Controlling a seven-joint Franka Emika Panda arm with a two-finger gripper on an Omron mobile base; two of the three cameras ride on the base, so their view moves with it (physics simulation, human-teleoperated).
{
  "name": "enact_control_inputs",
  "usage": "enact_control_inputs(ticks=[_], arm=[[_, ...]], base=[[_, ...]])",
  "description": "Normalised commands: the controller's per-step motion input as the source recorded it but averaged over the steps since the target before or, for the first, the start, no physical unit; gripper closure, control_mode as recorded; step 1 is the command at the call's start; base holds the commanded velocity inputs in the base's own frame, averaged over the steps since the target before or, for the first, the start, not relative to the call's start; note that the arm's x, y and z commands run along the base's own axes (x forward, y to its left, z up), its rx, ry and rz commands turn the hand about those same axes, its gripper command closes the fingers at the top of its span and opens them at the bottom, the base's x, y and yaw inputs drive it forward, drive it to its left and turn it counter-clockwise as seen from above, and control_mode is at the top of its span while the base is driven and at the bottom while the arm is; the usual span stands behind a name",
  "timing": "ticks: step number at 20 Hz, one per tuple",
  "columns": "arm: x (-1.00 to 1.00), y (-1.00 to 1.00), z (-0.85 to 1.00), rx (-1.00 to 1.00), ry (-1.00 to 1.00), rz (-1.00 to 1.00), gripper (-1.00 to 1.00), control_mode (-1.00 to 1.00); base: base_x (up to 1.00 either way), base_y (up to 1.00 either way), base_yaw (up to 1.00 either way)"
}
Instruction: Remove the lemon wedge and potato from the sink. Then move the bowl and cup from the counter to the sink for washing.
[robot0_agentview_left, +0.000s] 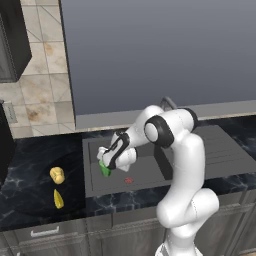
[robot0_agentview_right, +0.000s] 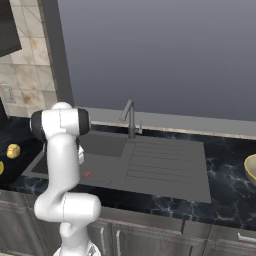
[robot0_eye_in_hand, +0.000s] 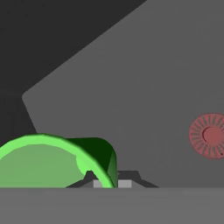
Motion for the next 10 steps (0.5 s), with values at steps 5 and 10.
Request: enact_control_inputs(ticks=[5,10], arm=[[0.09,0.05,-0.16,0.00,0.00,0.00,1.00,-1.00],[0.09,0.04,-0.16,0.00,0.00,0.00,1.00,-1.00]], base=[[0.00,0.00,0.00],[0.00,0.00,0.00]])
